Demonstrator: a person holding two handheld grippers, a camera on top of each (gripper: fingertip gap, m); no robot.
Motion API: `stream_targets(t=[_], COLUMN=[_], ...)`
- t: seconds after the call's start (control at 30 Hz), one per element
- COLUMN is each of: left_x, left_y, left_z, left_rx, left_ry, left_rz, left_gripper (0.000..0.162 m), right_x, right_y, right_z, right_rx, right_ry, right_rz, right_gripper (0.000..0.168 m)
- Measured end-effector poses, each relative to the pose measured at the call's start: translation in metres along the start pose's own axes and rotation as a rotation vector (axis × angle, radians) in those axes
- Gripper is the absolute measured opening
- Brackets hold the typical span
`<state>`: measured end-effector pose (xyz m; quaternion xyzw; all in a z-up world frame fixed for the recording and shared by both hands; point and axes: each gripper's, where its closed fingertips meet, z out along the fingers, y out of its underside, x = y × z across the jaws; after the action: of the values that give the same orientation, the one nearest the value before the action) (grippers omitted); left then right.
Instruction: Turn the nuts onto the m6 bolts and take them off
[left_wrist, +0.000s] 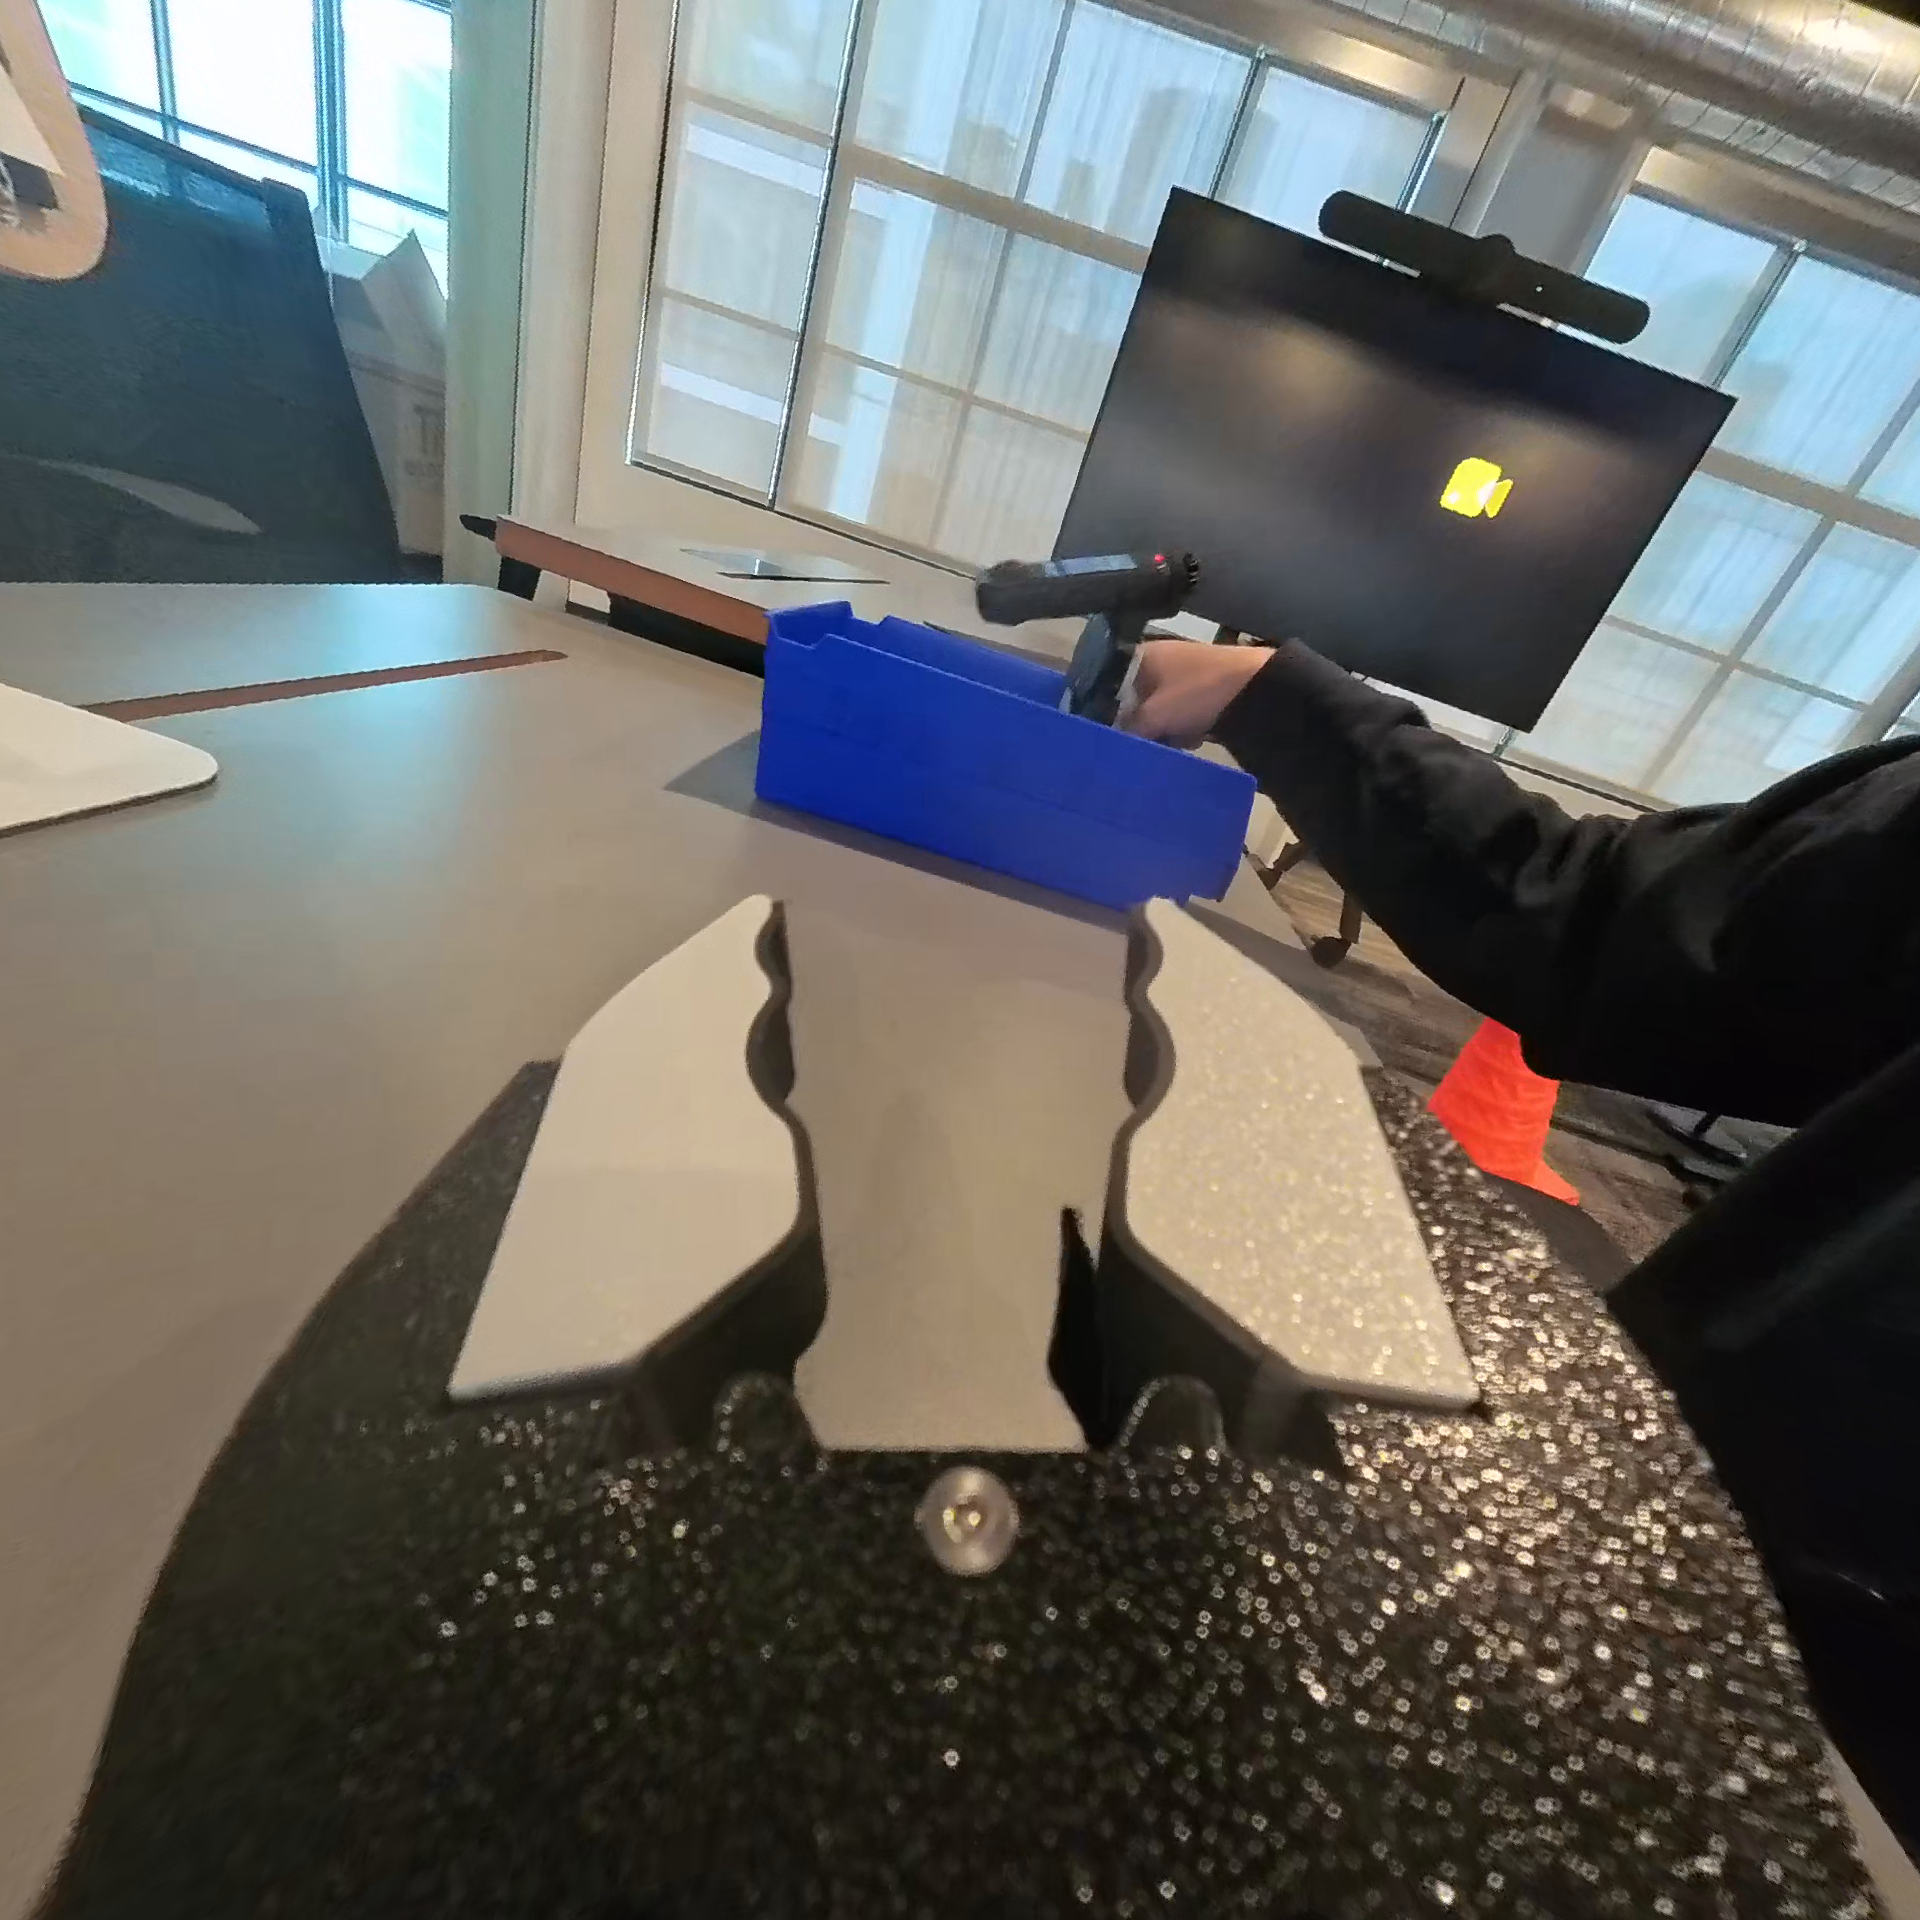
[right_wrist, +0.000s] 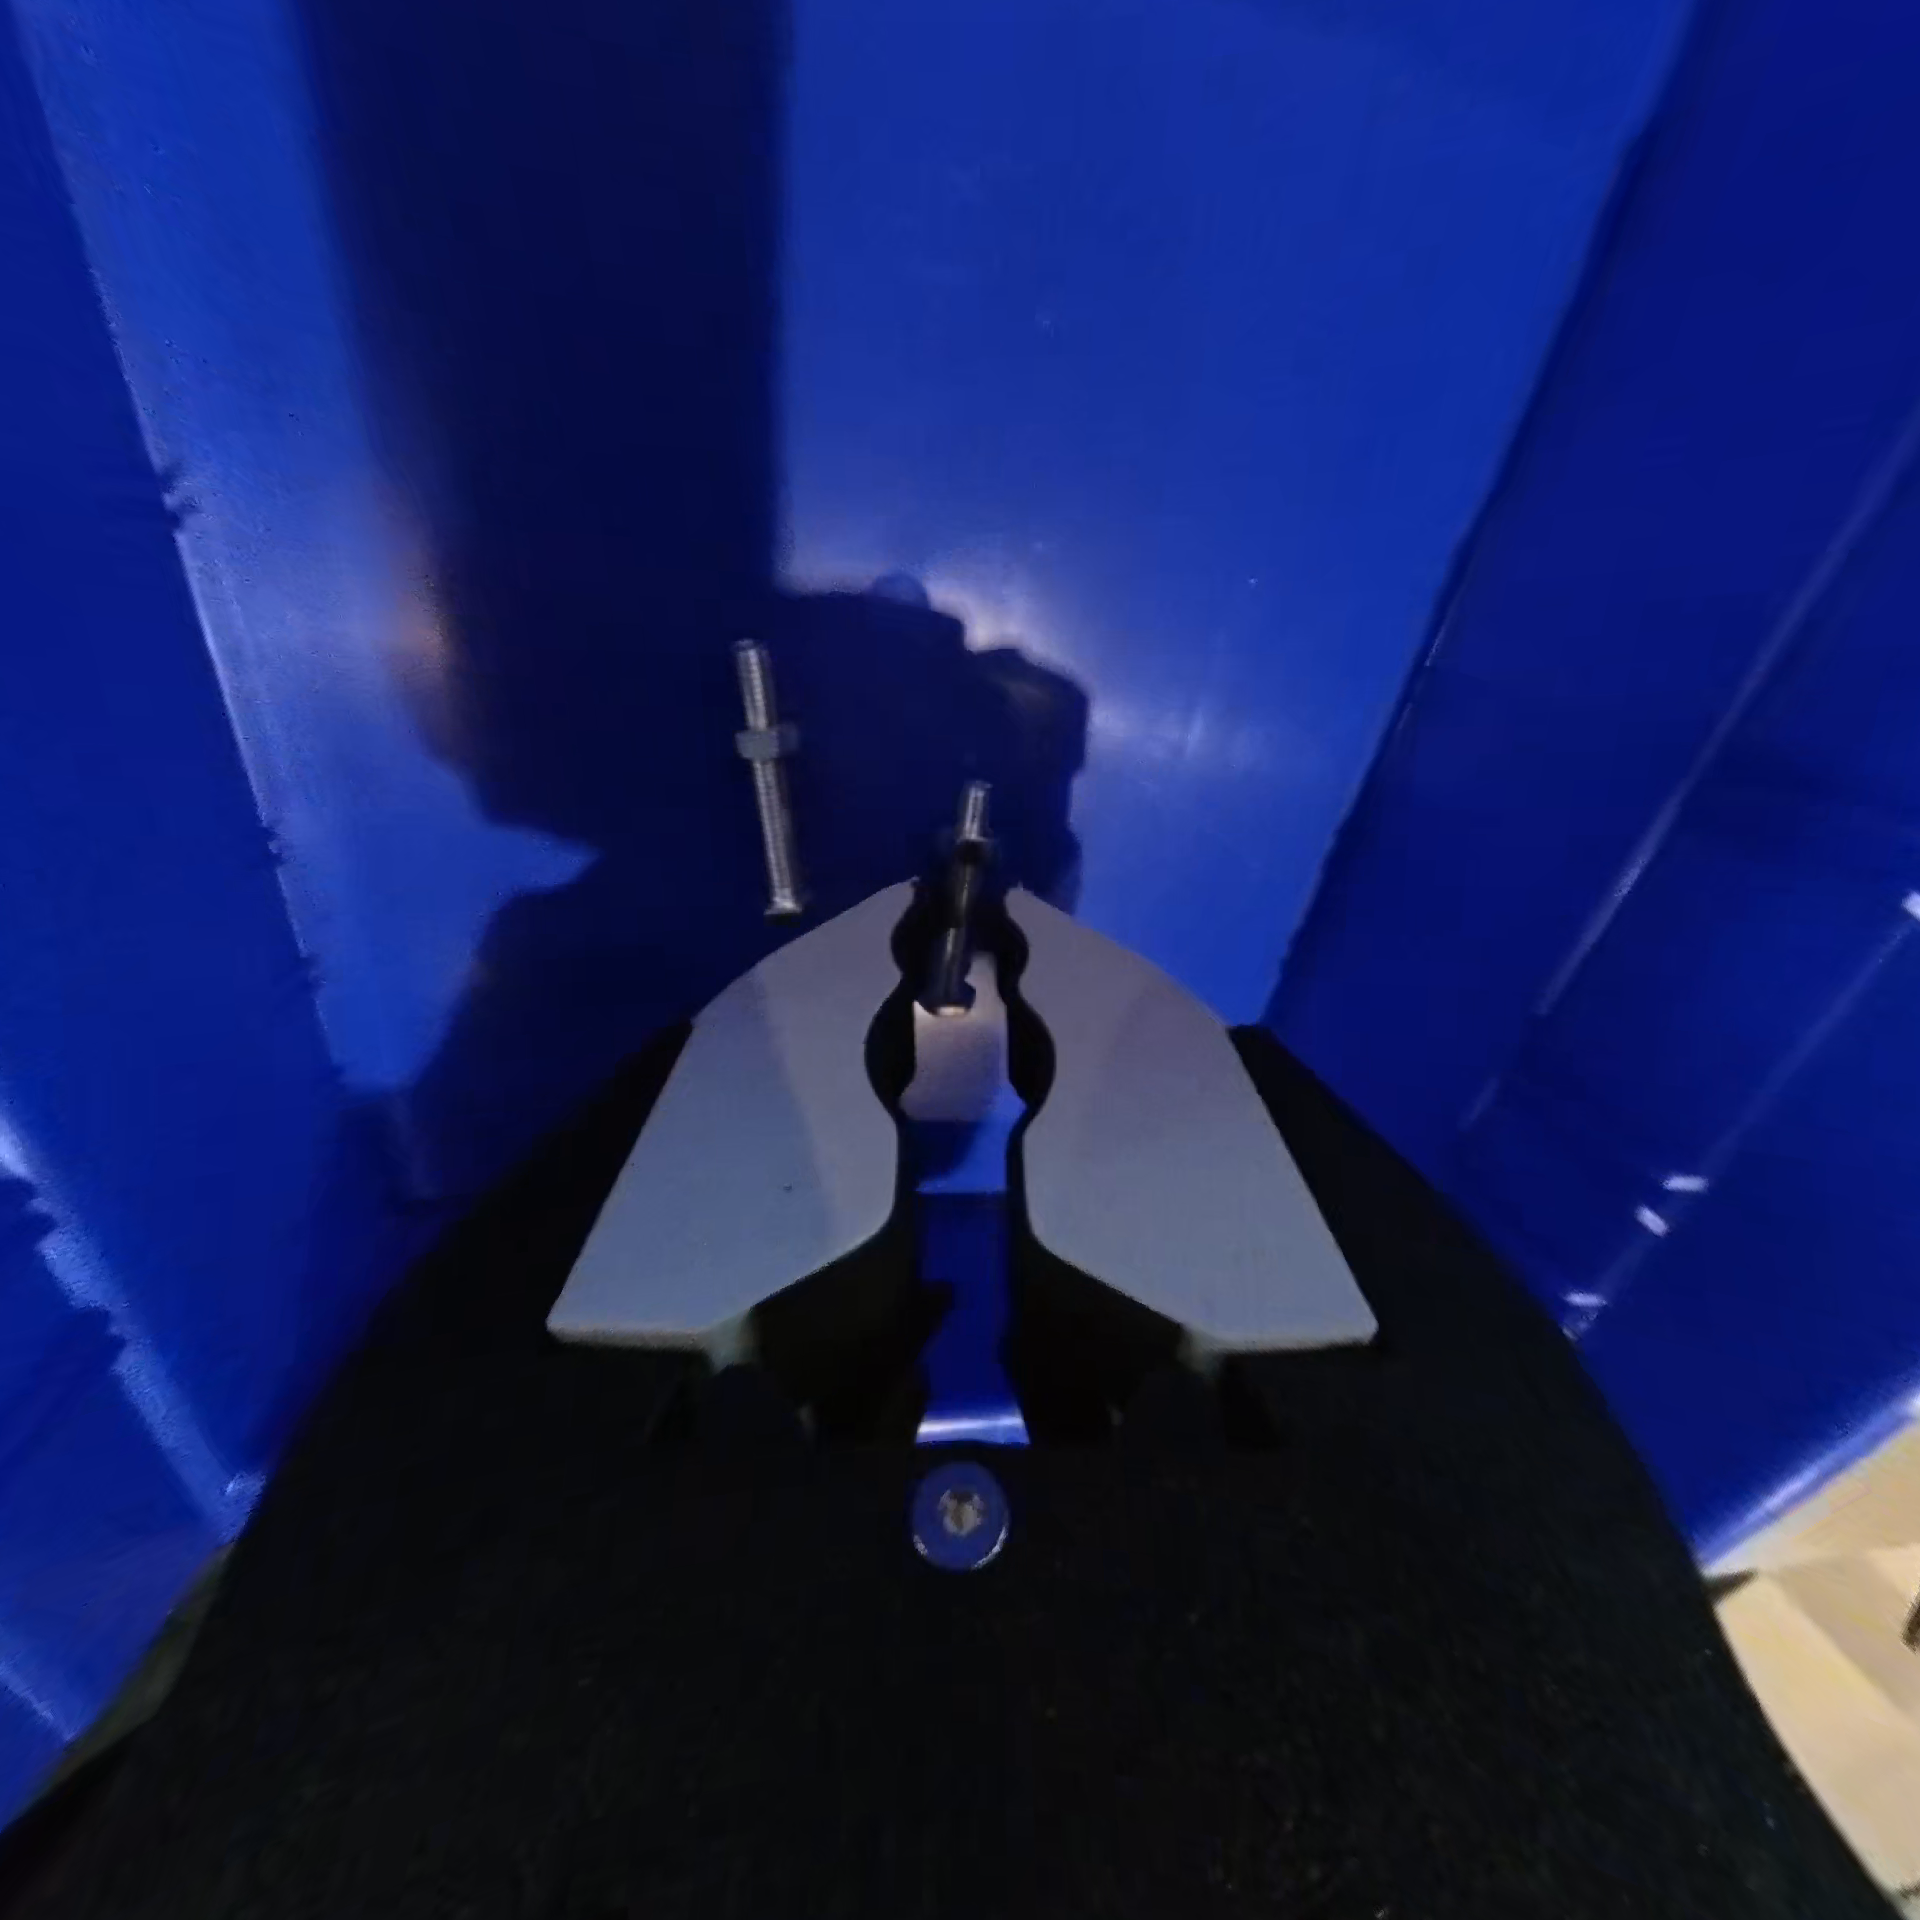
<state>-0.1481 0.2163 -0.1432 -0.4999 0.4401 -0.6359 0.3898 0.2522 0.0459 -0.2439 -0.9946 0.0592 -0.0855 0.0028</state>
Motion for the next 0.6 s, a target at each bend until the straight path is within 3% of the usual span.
stream_targets(t=[0.1,0.2,0.27,0.4,0.47,0.6], left_x=[-0.001,-0.001,-0.002,-0.007,-0.011,-0.020], left_y=[0.000,0.000,0.002,0.017,0.022,0.016], left_z=[0.000,0.000,0.001,0.004,0.004,-0.002], left_rx=[0.003,0.003,-0.013,-0.139,-0.188,-0.161], left_ry=[-0.001,-0.004,-0.018,-0.109,-0.156,-0.227], left_rz=[-0.008,-0.009,0.002,0.087,0.130,0.131], left_gripper=[0.063,0.063,0.062,0.046,0.042,0.041], right_x=[0.008,0.006,-0.018,-0.134,-0.191,-0.275], right_y=[-0.004,-0.013,-0.031,-0.071,-0.085,-0.130], right_z=[-0.016,-0.062,-0.114,-0.223,-0.231,-0.188], right_rx=[0.087,0.279,0.528,1.128,1.208,1.206], right_ry=[0.036,0.080,0.056,-0.210,-0.322,-0.452], right_rz=[0.031,0.062,0.055,-0.149,-0.251,-0.363], right_gripper=[0.020,0.015,0.010,0.010,0.029,0.026])
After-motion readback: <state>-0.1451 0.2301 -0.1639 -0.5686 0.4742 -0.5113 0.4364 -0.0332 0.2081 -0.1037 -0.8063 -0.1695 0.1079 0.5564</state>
